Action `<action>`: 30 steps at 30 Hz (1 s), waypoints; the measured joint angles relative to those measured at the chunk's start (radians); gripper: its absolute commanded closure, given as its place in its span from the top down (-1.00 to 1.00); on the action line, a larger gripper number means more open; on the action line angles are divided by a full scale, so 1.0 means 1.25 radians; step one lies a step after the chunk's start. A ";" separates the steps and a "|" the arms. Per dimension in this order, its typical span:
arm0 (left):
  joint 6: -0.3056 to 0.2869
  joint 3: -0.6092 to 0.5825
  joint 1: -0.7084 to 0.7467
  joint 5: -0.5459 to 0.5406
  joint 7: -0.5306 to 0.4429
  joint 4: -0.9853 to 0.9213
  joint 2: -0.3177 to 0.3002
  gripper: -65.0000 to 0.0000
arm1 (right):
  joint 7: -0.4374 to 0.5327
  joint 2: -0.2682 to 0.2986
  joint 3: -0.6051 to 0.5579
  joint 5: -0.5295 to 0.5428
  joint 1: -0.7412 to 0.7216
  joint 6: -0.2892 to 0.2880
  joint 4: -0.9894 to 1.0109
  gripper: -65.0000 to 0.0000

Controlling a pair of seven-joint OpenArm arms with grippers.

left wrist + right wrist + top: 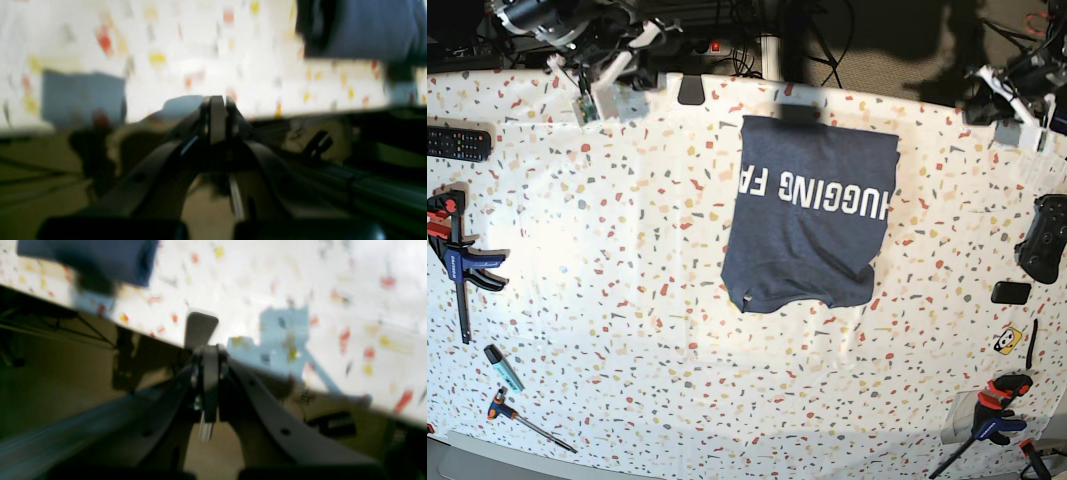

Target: Fold the T-shirt properly

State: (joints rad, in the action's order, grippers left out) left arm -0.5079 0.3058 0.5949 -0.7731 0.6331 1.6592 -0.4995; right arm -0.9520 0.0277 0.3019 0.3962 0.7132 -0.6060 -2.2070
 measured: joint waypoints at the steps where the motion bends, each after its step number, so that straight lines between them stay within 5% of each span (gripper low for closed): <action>1: 0.000 0.000 0.020 -0.001 0.003 0.000 0.001 -1.00 | -0.012 0.000 0.007 0.000 0.025 0.000 0.000 -1.00; 7: 0.000 0.001 0.120 0.047 0.002 0.001 0.019 -1.00 | 0.012 -0.016 0.020 -0.002 0.177 0.000 0.000 -1.00; 14: -0.008 0.000 0.170 0.214 -0.023 -0.005 0.138 -1.00 | 0.018 -0.017 0.020 0.000 0.208 0.001 0.091 -1.00; 19: -0.078 0.001 0.162 0.248 -0.113 -0.091 0.197 -1.00 | 0.068 -0.012 0.020 -0.032 0.162 0.000 0.276 -1.00; 23: -0.081 0.001 0.137 0.249 -0.137 -0.212 0.204 -1.00 | 0.103 -0.011 0.020 -0.070 0.073 0.002 0.458 -1.00; 30: -0.079 0.002 0.021 0.295 -0.199 -0.488 0.212 -1.00 | 0.151 0.060 0.016 -0.070 -0.105 0.006 0.817 -1.00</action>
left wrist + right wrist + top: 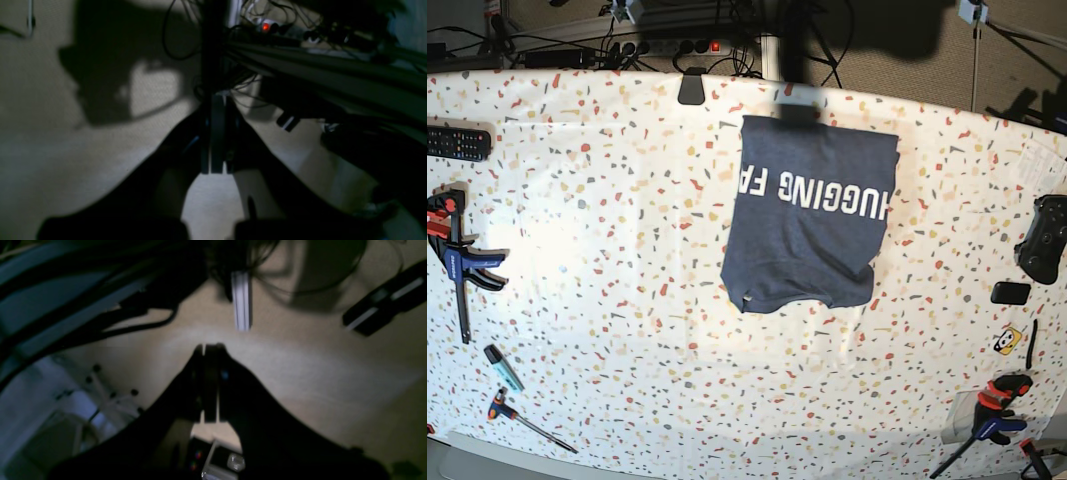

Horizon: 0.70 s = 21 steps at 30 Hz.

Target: Fold the T-shirt properly

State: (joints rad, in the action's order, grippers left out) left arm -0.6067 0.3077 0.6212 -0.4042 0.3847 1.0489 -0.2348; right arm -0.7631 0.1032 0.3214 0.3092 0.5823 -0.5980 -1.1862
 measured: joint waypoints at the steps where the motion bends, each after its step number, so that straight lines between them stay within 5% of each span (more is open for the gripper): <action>1: 0.000 0.000 -0.013 0.002 -0.018 -0.042 -0.001 -1.00 | 0.008 0.015 0.001 -0.002 -0.024 0.002 0.053 -1.00; 5: 0.002 0.002 -0.083 0.072 -0.092 -0.212 0.014 -1.00 | 0.094 0.072 0.003 -0.019 -0.112 0.002 0.263 -1.00; 8: 0.063 0.005 -0.156 0.154 -0.145 -0.334 0.046 -1.00 | 0.167 0.097 0.003 -0.096 -0.182 0.006 0.399 -1.00; 18: 0.168 0.004 -0.302 0.255 -0.193 -0.525 0.151 -1.00 | 0.224 0.106 -0.081 -0.183 -0.328 0.009 0.583 -1.00; 21: 0.173 0.004 -0.307 0.260 -0.199 -0.525 0.159 -1.00 | 0.272 0.106 -0.153 -0.183 -0.328 0.068 0.583 -1.00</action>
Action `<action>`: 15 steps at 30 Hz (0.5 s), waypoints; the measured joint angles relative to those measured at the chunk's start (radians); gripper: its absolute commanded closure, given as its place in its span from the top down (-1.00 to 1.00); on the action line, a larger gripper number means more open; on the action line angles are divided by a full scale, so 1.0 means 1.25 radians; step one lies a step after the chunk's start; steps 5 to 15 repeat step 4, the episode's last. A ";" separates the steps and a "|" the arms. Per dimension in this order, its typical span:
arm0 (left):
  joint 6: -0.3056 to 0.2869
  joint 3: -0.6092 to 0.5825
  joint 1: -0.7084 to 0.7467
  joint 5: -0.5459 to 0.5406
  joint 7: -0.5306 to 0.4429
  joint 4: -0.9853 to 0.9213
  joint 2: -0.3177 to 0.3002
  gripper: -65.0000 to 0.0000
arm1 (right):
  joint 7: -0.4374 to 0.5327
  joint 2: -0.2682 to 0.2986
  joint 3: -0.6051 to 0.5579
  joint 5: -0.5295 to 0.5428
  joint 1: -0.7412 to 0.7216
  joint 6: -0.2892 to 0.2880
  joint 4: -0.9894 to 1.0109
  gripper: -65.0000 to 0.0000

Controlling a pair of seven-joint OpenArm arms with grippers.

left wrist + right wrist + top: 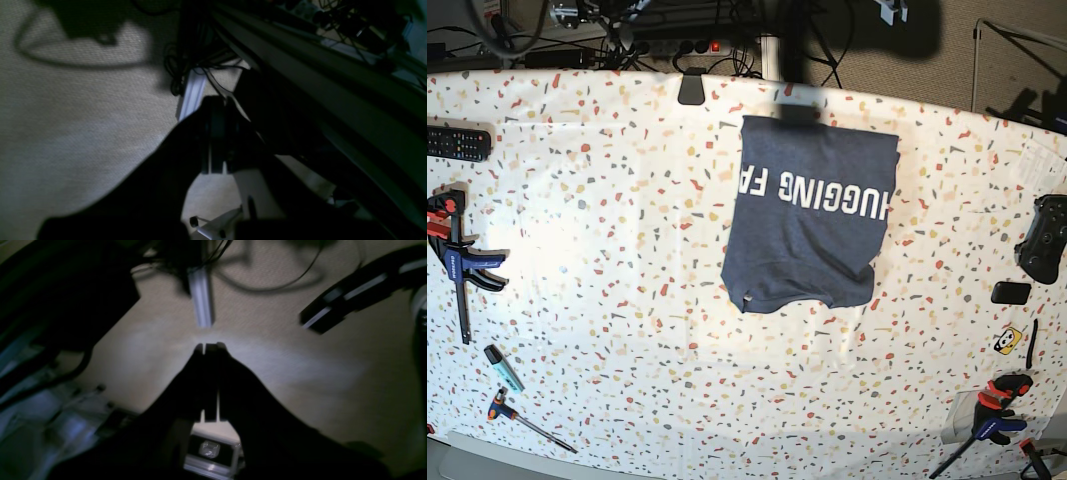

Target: Fold the T-shirt properly

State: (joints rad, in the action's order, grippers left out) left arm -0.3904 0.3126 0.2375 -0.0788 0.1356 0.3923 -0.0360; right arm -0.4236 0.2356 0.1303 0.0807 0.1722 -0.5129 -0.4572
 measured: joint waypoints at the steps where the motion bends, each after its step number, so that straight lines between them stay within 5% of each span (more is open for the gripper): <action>1: 0.002 0.000 0.000 0.000 -0.004 0.000 0.000 -1.00 | 0.002 0.001 -0.023 0.000 0.000 0.013 0.000 -1.00; 4: 0.006 0.000 0.001 0.001 -0.016 -0.001 0.002 -1.00 | 0.013 0.002 -0.085 0.001 0.003 0.037 0.000 -1.00; 15: 0.006 0.000 0.001 0.001 -0.016 -0.001 0.002 -1.00 | 0.013 0.002 -0.085 0.001 0.003 0.037 0.000 -1.00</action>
